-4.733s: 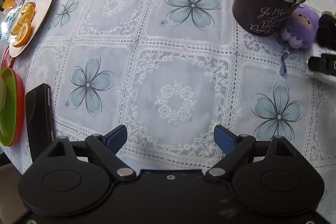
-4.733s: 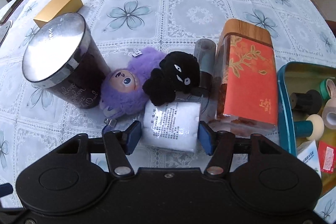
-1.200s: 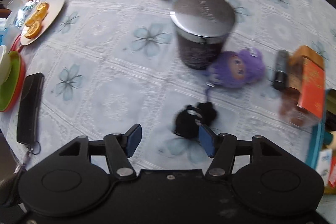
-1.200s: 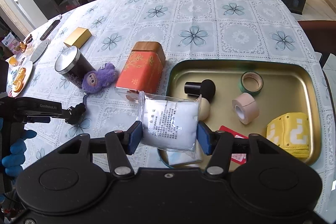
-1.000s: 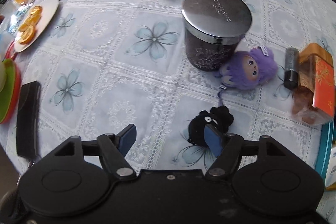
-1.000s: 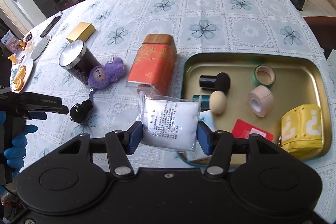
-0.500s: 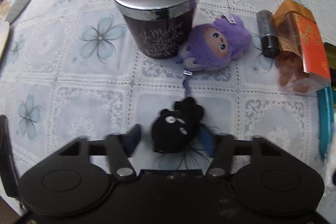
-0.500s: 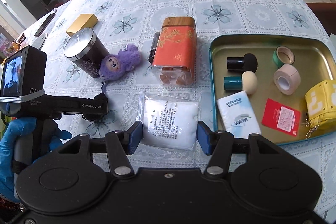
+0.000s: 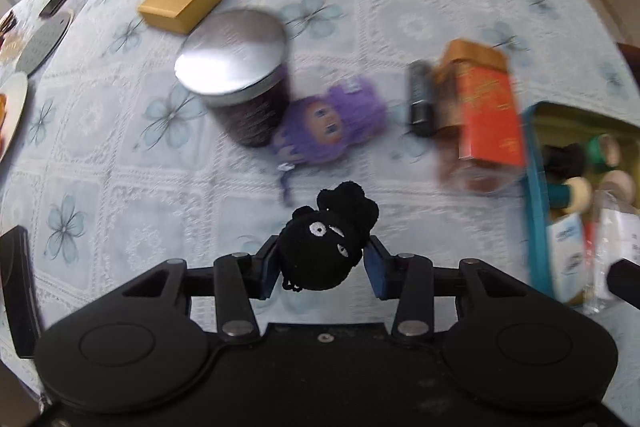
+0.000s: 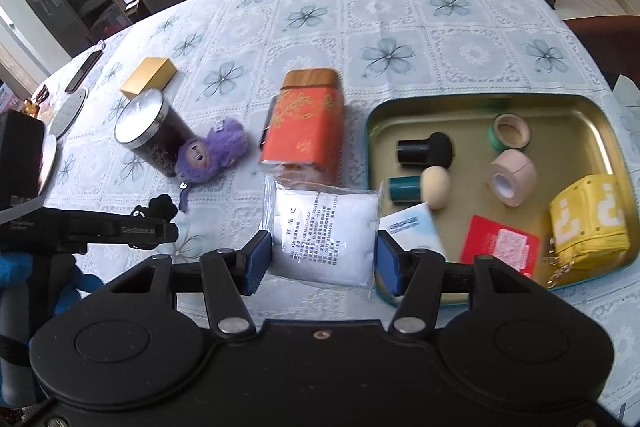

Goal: Organize soft objects
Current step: 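Carry the plastic bag and black plush into the tray and release both, then grasp the black glass tube with the right gripper while the left gripper moves to the purple plush doll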

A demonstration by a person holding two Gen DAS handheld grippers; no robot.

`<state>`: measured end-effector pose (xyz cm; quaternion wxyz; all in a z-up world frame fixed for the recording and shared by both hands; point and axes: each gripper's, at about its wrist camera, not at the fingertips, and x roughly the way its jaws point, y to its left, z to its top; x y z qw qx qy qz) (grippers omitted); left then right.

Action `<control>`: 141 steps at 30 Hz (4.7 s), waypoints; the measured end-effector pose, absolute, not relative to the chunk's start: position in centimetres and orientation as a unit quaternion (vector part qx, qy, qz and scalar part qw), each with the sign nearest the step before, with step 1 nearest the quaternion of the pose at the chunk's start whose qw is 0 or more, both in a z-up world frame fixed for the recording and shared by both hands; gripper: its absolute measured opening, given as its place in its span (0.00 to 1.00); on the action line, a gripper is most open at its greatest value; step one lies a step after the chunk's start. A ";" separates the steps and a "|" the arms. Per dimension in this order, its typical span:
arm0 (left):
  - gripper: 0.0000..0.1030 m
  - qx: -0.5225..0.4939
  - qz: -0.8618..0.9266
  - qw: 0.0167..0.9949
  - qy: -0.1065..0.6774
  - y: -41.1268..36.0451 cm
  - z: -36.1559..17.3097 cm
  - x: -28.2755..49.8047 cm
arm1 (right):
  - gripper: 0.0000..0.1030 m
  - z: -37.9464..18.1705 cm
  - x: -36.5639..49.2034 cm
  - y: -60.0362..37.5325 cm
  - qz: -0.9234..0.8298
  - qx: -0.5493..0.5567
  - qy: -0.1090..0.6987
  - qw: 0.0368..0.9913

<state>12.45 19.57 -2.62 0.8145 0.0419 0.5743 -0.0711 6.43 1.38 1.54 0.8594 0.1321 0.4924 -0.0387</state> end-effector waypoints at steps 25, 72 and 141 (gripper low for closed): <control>0.71 0.072 -0.138 0.812 0.562 -3.0 -0.6 9.2 | 0.59 4.3 6.1 -17.3 -0.128 0.147 0.439 0.877; 0.86 0.071 -0.022 0.780 0.621 10.9 -5.0 9.0 | 0.61 1.6 8.1 -7.8 -0.117 0.072 0.529 0.838; 0.87 0.015 0.044 0.749 0.661 39.0 -11.6 15.1 | 0.38 -8.0 26.9 12.5 -0.046 0.045 0.573 0.817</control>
